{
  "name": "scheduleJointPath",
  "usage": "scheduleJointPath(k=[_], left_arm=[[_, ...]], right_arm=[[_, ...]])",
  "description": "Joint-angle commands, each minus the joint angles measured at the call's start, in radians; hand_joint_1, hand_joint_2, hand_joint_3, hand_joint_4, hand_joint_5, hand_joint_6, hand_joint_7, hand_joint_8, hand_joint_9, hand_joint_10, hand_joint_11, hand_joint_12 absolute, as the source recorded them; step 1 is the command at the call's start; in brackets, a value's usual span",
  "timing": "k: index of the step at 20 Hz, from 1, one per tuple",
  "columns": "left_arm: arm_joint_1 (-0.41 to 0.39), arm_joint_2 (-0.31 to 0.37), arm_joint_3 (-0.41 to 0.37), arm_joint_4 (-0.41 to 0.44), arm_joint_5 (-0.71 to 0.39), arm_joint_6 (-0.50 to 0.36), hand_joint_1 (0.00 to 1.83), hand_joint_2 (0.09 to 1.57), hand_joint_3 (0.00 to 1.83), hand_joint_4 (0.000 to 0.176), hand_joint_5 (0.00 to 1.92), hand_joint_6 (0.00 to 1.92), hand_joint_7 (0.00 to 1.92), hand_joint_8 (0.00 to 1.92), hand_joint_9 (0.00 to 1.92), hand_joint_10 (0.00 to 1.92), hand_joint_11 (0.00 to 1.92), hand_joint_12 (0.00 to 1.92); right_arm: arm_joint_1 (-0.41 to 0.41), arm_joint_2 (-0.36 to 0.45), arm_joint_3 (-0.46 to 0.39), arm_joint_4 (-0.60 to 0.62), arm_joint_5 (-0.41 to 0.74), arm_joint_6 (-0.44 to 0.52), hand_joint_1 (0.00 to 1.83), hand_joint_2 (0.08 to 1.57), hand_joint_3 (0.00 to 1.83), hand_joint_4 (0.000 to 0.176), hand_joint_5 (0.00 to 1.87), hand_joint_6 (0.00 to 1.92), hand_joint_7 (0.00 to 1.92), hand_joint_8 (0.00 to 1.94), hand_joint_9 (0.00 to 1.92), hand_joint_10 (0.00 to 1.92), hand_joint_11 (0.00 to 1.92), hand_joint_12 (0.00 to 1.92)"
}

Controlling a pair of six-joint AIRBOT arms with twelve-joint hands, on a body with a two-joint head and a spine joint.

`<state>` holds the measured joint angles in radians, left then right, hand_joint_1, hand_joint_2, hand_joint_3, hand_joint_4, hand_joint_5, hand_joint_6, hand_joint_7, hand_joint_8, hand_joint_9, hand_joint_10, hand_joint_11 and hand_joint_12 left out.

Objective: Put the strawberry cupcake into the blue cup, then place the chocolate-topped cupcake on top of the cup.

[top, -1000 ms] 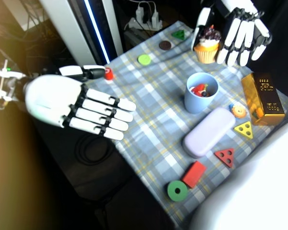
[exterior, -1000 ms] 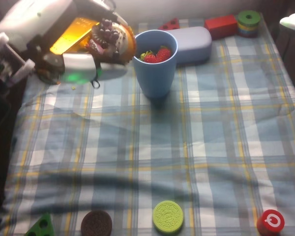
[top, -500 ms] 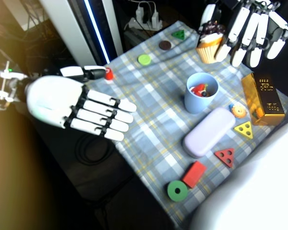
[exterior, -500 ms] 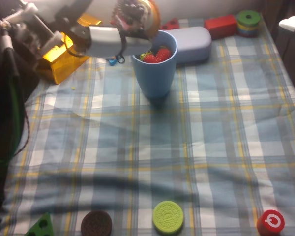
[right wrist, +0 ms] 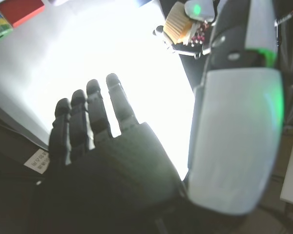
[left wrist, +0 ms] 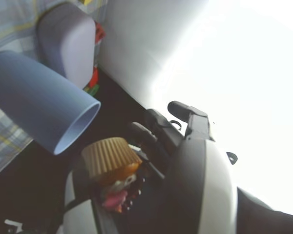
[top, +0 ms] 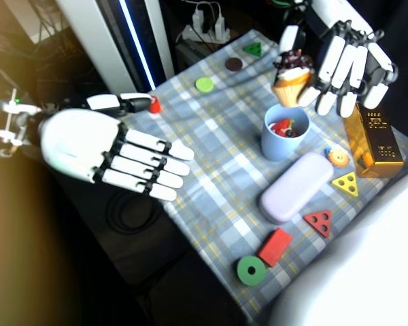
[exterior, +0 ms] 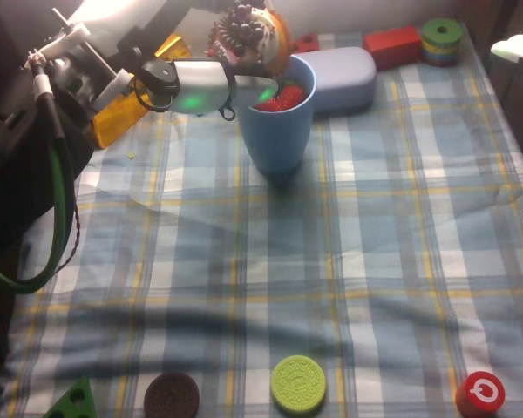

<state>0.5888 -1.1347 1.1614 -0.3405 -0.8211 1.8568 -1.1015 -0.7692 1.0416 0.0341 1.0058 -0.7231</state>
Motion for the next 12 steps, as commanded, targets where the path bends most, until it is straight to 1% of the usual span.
scheduleJointPath(k=[1, 2, 3, 4, 5, 6, 7, 8, 9, 10, 11, 12], left_arm=[[-0.015, -0.004, 0.005, 0.025, -0.120, -0.013, 1.04, 1.02, 0.00, 0.122, 0.81, 0.47, 0.86, 0.01, 0.58, 0.00, 0.00, 0.63], [-0.013, -0.004, 0.006, 0.025, -0.119, -0.013, 1.04, 1.02, 0.00, 0.122, 0.81, 0.47, 0.86, 0.01, 0.58, 0.00, 0.00, 0.63], [-0.012, -0.004, 0.006, 0.025, -0.119, -0.013, 1.05, 0.99, 0.00, 0.101, 0.89, 0.07, 0.87, 0.00, 0.59, 0.00, 0.00, 0.71], [-0.012, -0.006, 0.007, 0.025, -0.115, -0.013, 1.06, 1.00, 0.00, 0.095, 0.90, 0.03, 0.86, 0.00, 0.58, 0.00, 0.00, 0.72], [-0.012, -0.010, 0.009, 0.025, -0.114, -0.013, 1.05, 0.98, 0.00, 0.101, 0.90, 0.02, 0.85, 0.00, 0.57, 0.00, 0.00, 0.72], [-0.012, -0.015, 0.012, 0.025, -0.113, -0.013, 1.02, 0.97, 0.00, 0.112, 0.89, 0.01, 0.84, 0.00, 0.56, 0.00, 0.00, 0.68], [-0.012, -0.023, 0.017, 0.025, -0.113, -0.014, 1.03, 0.97, 0.00, 0.087, 0.88, 0.01, 0.83, 0.00, 0.56, 0.00, 0.00, 0.67], [-0.012, -0.028, 0.020, 0.025, -0.111, -0.014, 1.02, 0.98, 0.00, 0.075, 0.86, 0.00, 0.78, 0.00, 0.52, 0.00, 0.00, 0.60], [-0.011, -0.032, 0.022, 0.025, -0.107, -0.014, 1.04, 0.98, 0.00, 0.060, 0.86, 0.00, 0.78, 0.00, 0.53, 0.00, 0.00, 0.59], [-0.011, -0.033, 0.022, 0.025, -0.105, -0.014, 1.05, 0.97, 0.00, 0.054, 0.85, 0.00, 0.76, 0.00, 0.51, 0.00, 0.00, 0.56], [-0.010, -0.033, 0.022, 0.025, -0.105, -0.016, 1.04, 0.96, 0.00, 0.044, 0.85, 0.00, 0.75, 0.00, 0.51, 0.00, 0.00, 0.59], [-0.009, -0.033, 0.022, 0.025, -0.105, -0.017, 1.03, 0.96, 0.00, 0.037, 0.84, 0.00, 0.74, 0.00, 0.51, 0.00, 0.00, 0.60]], right_arm=[[0.006, -0.002, 0.001, 0.028, 0.120, 0.005, 0.22, 0.80, 0.01, 0.000, 0.05, 0.01, 0.08, 0.01, 0.02, 0.01, 0.02, 0.01], [0.006, -0.003, 0.001, 0.028, 0.120, 0.005, 0.22, 0.80, 0.01, 0.000, 0.05, 0.01, 0.08, 0.01, 0.02, 0.01, 0.02, 0.01], [0.006, -0.004, 0.001, 0.028, 0.120, 0.005, 0.20, 0.79, 0.00, 0.000, 0.04, 0.00, 0.08, 0.01, 0.02, 0.01, 0.03, 0.01], [0.005, -0.004, 0.001, 0.028, 0.120, 0.005, 0.20, 0.79, 0.00, 0.000, 0.03, 0.00, 0.07, 0.00, 0.00, 0.00, 0.02, 0.01], [0.005, -0.004, 0.001, 0.028, 0.120, 0.005, 0.20, 0.80, 0.00, 0.000, 0.03, 0.00, 0.07, 0.00, 0.00, 0.00, 0.01, 0.01], [0.005, -0.004, 0.001, 0.028, 0.120, 0.005, 0.22, 0.81, 0.00, 0.000, 0.04, 0.00, 0.07, 0.00, 0.01, 0.00, 0.02, 0.01], [0.005, -0.004, 0.001, 0.028, 0.120, 0.005, 0.21, 0.80, 0.00, 0.000, 0.04, 0.00, 0.08, 0.00, 0.01, 0.01, 0.02, 0.01], [0.005, -0.004, 0.002, 0.028, 0.120, 0.005, 0.19, 0.81, 0.00, 0.000, 0.03, 0.00, 0.07, 0.00, 0.01, 0.00, 0.01, 0.01], [0.004, -0.006, 0.002, 0.028, 0.120, 0.005, 0.18, 0.80, 0.00, 0.009, 0.02, 0.00, 0.07, 0.00, 0.02, 0.01, 0.02, 0.01], [0.004, -0.006, 0.003, 0.027, 0.120, 0.005, 0.19, 0.80, 0.00, 0.013, 0.02, 0.00, 0.07, 0.00, 0.02, 0.00, 0.02, 0.01], [0.004, -0.007, 0.003, 0.027, 0.120, 0.005, 0.18, 0.81, 0.00, 0.000, 0.02, 0.00, 0.09, 0.01, 0.02, 0.01, 0.04, 0.02], [0.004, -0.007, 0.004, 0.027, 0.120, 0.005, 0.18, 0.81, 0.00, 0.000, 0.03, 0.00, 0.09, 0.01, 0.03, 0.01, 0.05, 0.03]])
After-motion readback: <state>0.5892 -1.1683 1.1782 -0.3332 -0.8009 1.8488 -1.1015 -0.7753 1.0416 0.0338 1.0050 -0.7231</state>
